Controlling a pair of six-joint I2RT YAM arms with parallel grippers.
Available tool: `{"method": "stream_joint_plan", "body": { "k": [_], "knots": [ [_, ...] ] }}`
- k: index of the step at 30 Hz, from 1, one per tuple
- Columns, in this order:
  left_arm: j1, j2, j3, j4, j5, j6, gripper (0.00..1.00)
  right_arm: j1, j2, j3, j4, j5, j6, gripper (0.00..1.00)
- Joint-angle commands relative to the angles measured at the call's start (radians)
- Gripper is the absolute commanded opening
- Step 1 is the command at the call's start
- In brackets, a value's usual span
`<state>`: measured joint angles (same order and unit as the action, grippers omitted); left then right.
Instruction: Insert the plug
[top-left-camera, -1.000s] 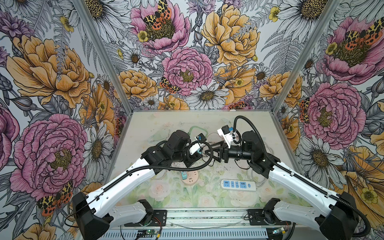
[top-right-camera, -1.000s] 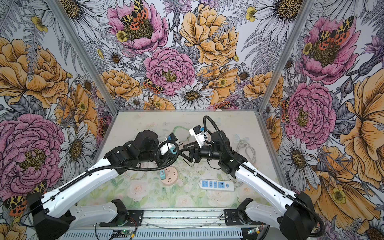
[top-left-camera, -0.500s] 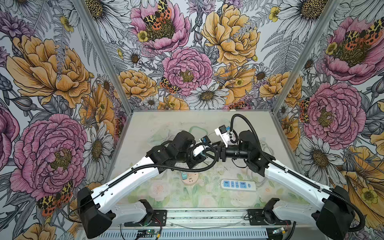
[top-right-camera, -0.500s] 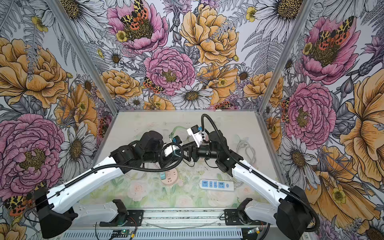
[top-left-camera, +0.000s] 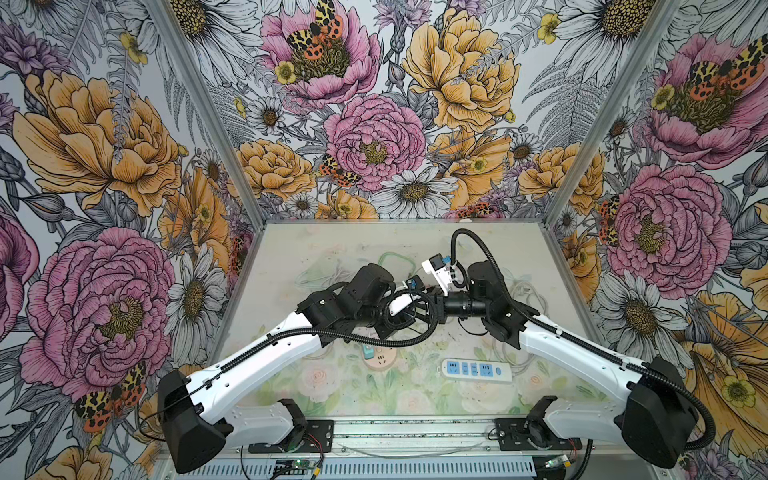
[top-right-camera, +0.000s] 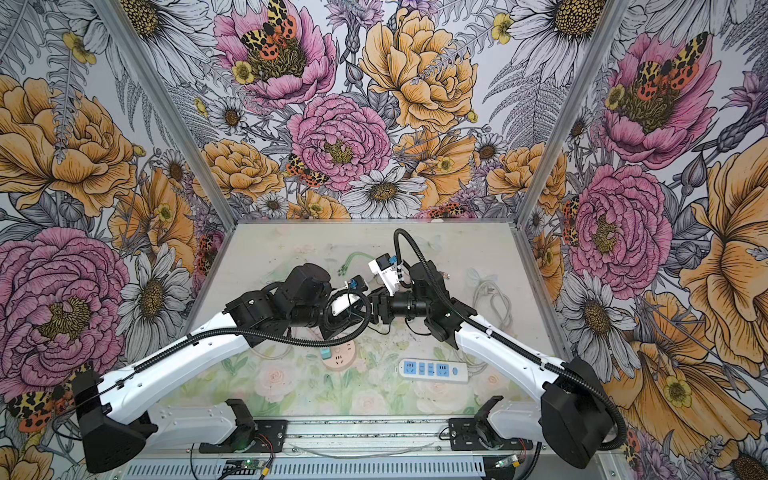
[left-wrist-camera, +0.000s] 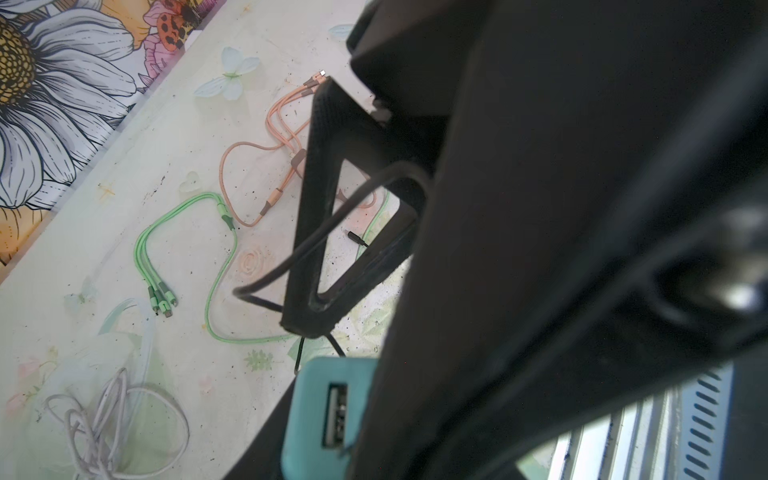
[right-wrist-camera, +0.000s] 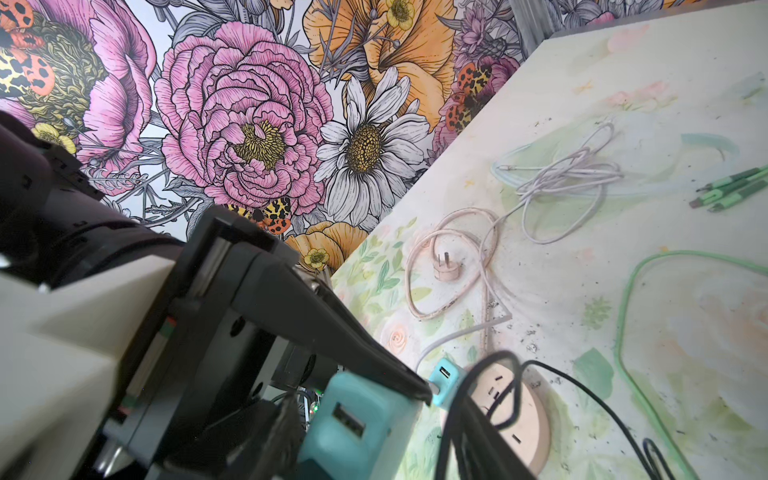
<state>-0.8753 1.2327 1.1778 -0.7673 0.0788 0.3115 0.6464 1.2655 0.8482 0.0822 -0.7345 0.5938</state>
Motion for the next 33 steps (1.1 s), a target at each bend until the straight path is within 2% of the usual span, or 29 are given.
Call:
{"method": "stream_joint_plan", "body": {
  "k": [1, 13, 22, 33],
  "knots": [
    [-0.028, 0.018, 0.046, 0.015, -0.035, 0.026, 0.40, -0.007, 0.021, 0.029, -0.047, 0.006, -0.017, 0.59],
    [-0.051, 0.039, 0.086, -0.003, -0.127, 0.077, 0.40, -0.007, 0.040, 0.025, -0.104, 0.002, -0.051, 0.55],
    [-0.070, 0.026, 0.085, -0.002, -0.207, 0.098, 0.44, -0.006, 0.065, 0.028, -0.107, -0.012, -0.050, 0.38],
    [-0.071, 0.018, 0.090, 0.011, -0.268, 0.128, 0.44, -0.007, 0.084, 0.035, -0.107, -0.038, -0.044, 0.36]
  ]
}}
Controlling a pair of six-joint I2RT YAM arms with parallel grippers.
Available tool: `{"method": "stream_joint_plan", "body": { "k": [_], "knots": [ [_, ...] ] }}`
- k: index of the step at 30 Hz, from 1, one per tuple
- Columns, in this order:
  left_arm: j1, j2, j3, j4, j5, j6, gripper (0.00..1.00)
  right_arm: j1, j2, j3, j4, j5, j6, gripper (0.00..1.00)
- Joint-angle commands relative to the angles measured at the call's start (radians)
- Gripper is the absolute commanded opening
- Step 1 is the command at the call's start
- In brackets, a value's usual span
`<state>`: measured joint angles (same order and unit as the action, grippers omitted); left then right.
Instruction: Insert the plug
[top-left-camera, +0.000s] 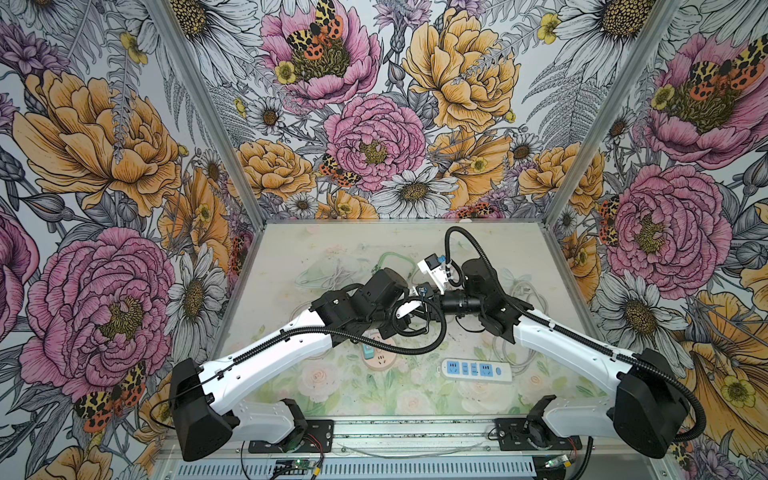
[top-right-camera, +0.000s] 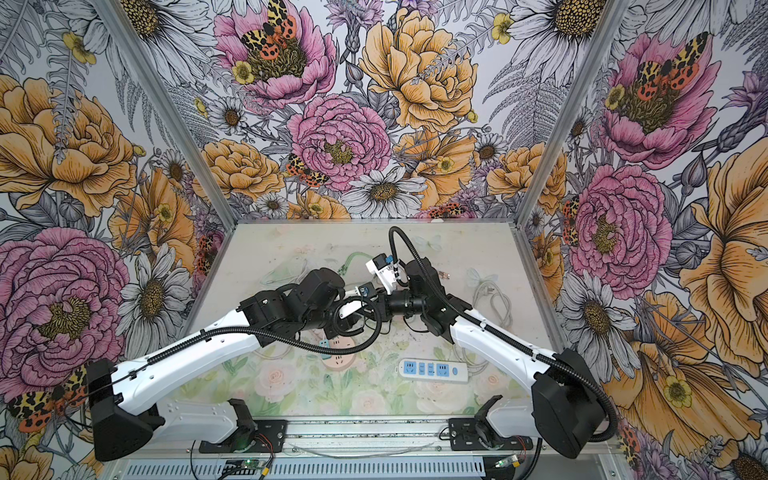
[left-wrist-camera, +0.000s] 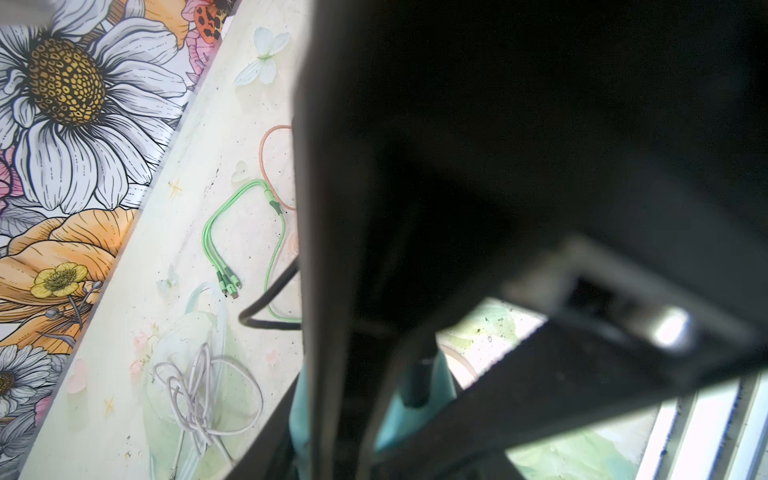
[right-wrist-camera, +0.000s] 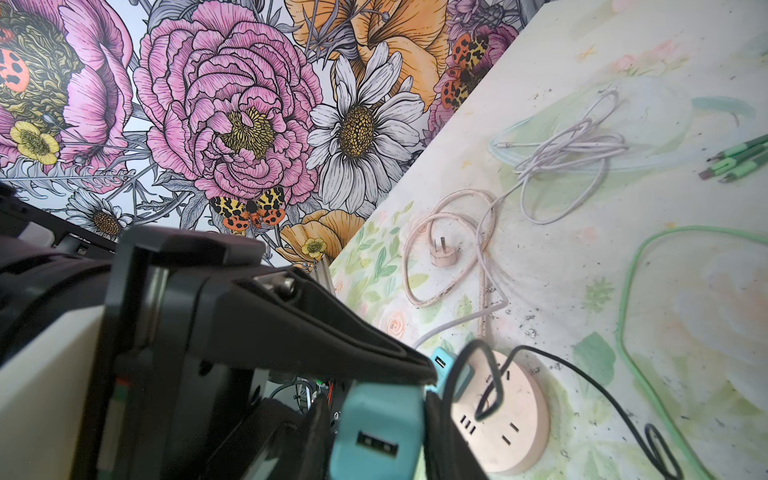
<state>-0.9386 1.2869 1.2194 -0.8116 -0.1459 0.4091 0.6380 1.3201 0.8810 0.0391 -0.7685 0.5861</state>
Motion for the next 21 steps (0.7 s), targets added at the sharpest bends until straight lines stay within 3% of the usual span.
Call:
{"method": "stream_joint_plan", "body": {
  "k": [1, 11, 21],
  "knots": [
    [-0.008, -0.038, 0.050, 0.055, -0.045, 0.034, 0.44, 0.002, 0.029, 0.001, -0.061, -0.012, -0.037, 0.36],
    [-0.007, -0.037, 0.062, 0.055, -0.057, 0.076, 0.43, 0.002, 0.039, 0.000, -0.056, -0.079, -0.036, 0.46],
    [-0.018, -0.014, 0.083, 0.055, -0.057, 0.100, 0.43, 0.003, 0.097, 0.004, -0.064, -0.094, -0.039, 0.43]
  ]
}}
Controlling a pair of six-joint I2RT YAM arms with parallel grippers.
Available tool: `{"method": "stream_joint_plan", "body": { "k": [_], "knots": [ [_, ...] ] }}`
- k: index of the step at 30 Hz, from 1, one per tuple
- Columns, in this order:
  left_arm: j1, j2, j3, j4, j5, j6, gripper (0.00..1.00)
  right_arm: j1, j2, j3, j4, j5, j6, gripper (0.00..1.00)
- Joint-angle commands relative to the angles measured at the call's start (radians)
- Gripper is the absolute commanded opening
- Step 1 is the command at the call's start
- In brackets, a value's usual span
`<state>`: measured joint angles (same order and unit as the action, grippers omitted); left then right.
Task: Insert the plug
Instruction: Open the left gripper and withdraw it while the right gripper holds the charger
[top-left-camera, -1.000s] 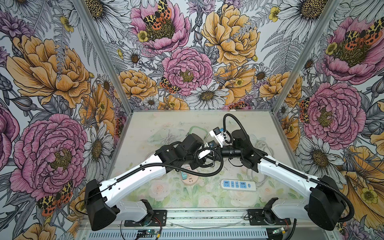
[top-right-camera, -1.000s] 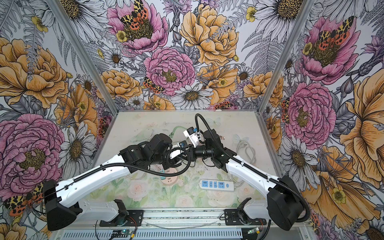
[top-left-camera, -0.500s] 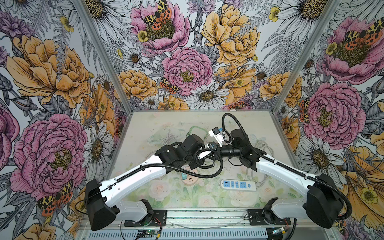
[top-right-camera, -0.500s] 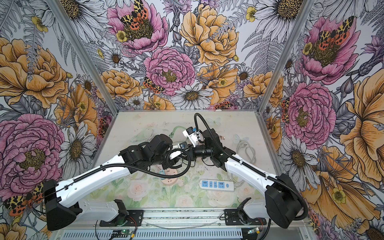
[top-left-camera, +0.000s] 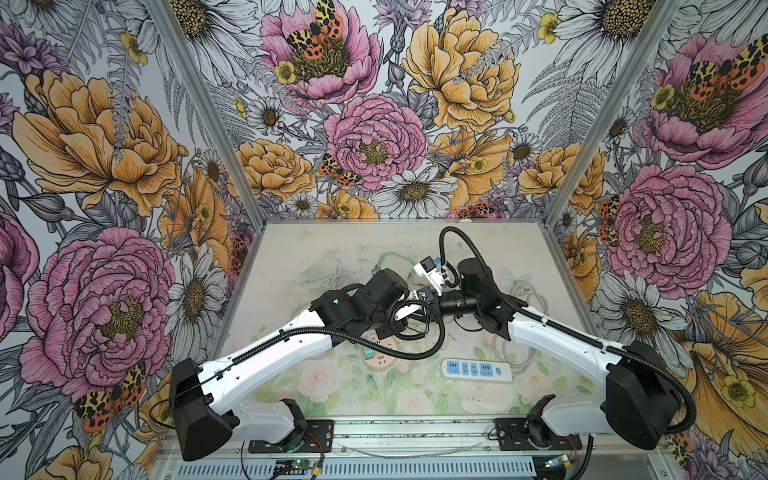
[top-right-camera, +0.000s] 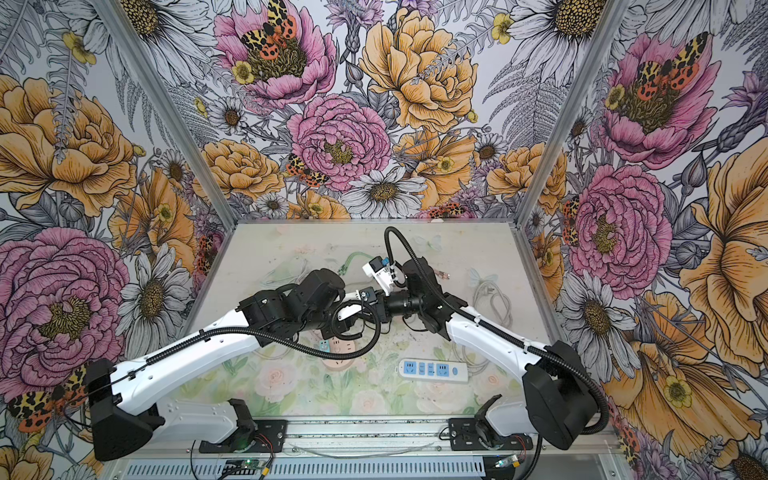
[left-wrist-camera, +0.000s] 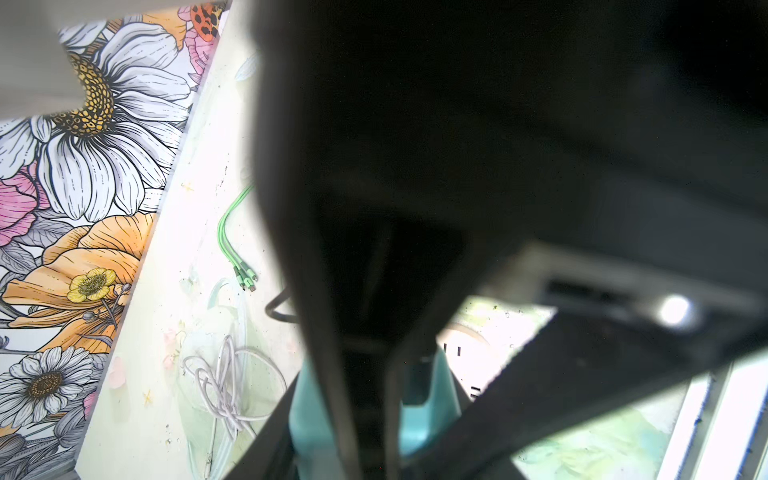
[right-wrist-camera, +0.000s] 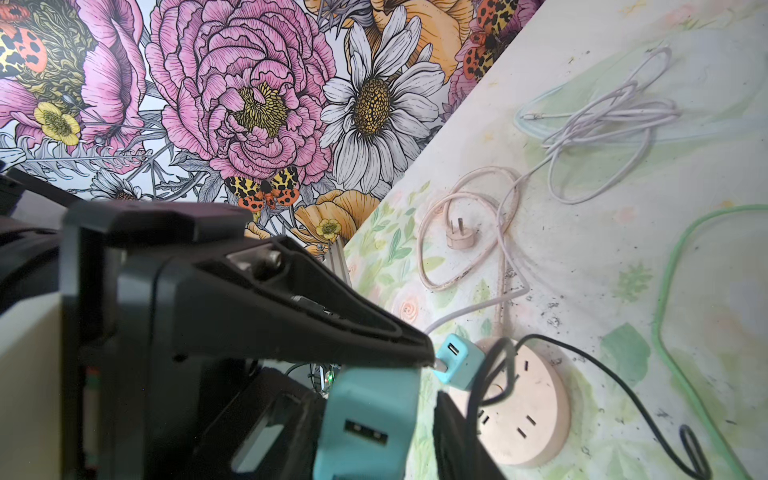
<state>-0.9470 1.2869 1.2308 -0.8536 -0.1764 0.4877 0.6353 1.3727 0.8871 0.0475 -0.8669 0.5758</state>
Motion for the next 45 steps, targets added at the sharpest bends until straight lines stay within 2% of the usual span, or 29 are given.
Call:
{"method": "stream_joint_plan", "body": {
  "k": [1, 5, 12, 22, 29, 35, 39, 42, 45],
  "knots": [
    [-0.011, -0.012, 0.073, 0.097, -0.026, 0.023, 0.43, 0.006, 0.054, -0.004, -0.073, 0.004, -0.030, 0.43],
    [-0.018, 0.002, 0.076, 0.104, -0.063, 0.029, 0.43, 0.006, 0.075, 0.001, -0.072, -0.010, -0.037, 0.36],
    [-0.023, 0.001, 0.050, 0.165, -0.102, 0.035, 0.45, 0.002, 0.065, 0.002, -0.072, -0.001, -0.051, 0.00],
    [-0.022, -0.076, 0.003, 0.205, -0.204, -0.013, 0.63, -0.059, 0.005, -0.005, -0.068, 0.046, -0.047, 0.00],
    [-0.022, -0.224, -0.145, 0.312, -0.191, -0.110, 0.65, -0.099, -0.032, 0.004, -0.069, 0.075, -0.067, 0.00],
    [-0.004, -0.305, -0.216, 0.348, -0.279, -0.251, 0.67, -0.111, -0.033, 0.035, -0.120, 0.113, -0.117, 0.00],
    [0.097, -0.317, -0.236, 0.297, -0.303, -0.438, 0.68, -0.112, -0.008, 0.120, -0.304, 0.212, -0.204, 0.00],
    [0.215, -0.333, -0.246, 0.244, -0.224, -0.574, 0.69, -0.111, 0.013, 0.158, -0.370, 0.251, -0.212, 0.00],
    [0.275, -0.374, -0.283, 0.256, -0.161, -0.635, 0.70, -0.108, 0.038, 0.185, -0.398, 0.265, -0.177, 0.00]
  ]
}}
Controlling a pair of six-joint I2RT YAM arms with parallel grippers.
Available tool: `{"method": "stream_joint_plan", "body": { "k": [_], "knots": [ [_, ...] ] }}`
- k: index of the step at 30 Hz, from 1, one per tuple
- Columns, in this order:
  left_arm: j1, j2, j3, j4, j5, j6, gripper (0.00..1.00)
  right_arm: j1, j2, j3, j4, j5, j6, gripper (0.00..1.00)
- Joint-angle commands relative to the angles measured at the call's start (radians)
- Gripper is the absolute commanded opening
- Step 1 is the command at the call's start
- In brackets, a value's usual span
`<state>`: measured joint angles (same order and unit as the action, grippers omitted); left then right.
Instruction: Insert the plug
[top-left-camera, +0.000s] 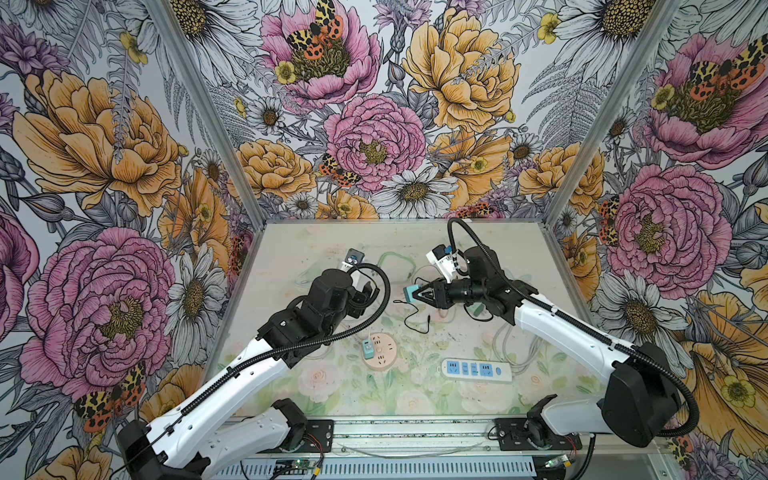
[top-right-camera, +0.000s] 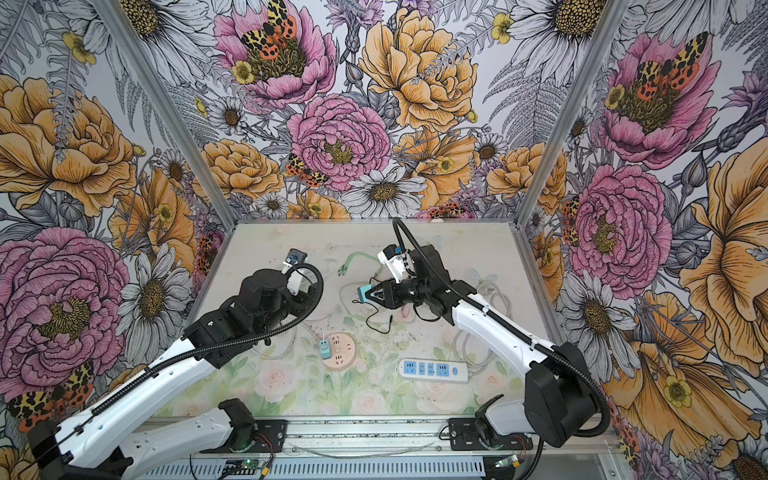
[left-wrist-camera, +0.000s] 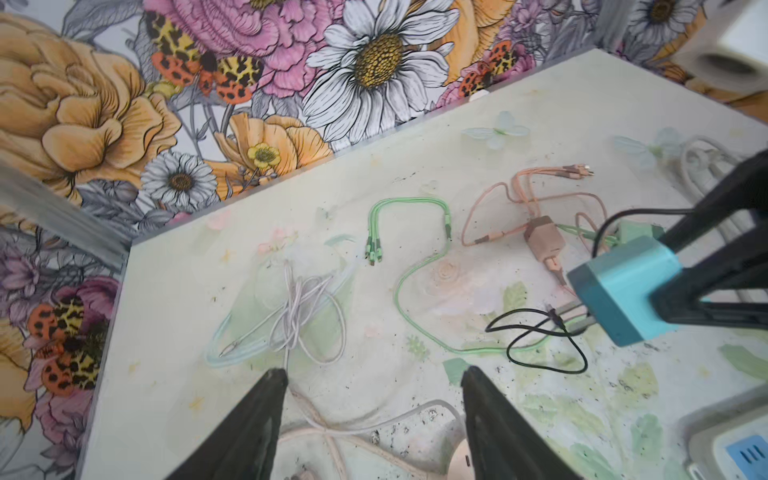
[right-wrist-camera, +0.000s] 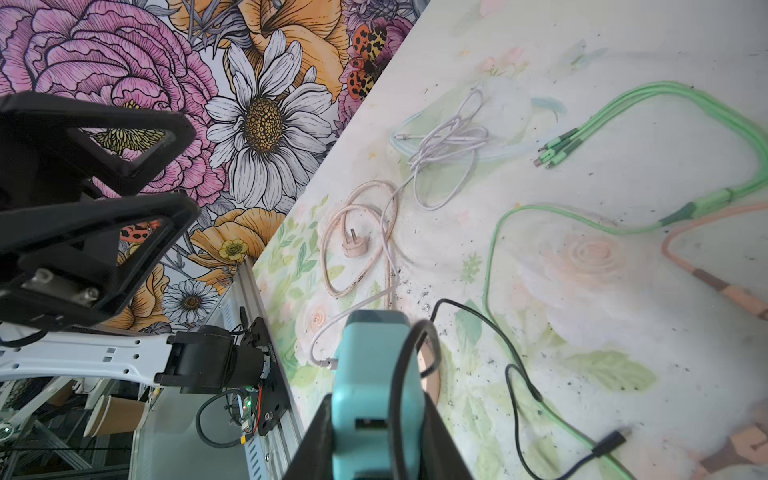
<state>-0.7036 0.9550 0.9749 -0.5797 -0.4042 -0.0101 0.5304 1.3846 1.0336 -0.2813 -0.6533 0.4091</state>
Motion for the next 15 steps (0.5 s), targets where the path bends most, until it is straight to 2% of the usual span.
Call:
{"method": "stream_joint_plan", "body": {
  "k": [1, 6, 10, 13, 15],
  "knots": [
    [0.043, -0.055, -0.040, -0.014, 0.068, -0.144, 0.70, 0.002, 0.037, 0.045, -0.082, 0.064, 0.001, 0.00],
    [0.112, -0.085, -0.076, -0.006, 0.028, -0.195, 0.70, 0.035, 0.050, 0.053, -0.115, 0.159, 0.029, 0.00],
    [0.196, -0.079, -0.102, 0.001, 0.129, -0.229, 0.69, 0.070, 0.078, 0.103, -0.197, 0.250, 0.027, 0.00],
    [0.211, -0.075, -0.136, 0.039, 0.187, -0.245, 0.68, 0.103, 0.100, 0.129, -0.232, 0.281, 0.027, 0.00],
    [0.213, -0.066, -0.156, 0.062, 0.188, -0.260, 0.68, 0.122, 0.111, 0.139, -0.241, 0.280, 0.034, 0.00]
  ]
}}
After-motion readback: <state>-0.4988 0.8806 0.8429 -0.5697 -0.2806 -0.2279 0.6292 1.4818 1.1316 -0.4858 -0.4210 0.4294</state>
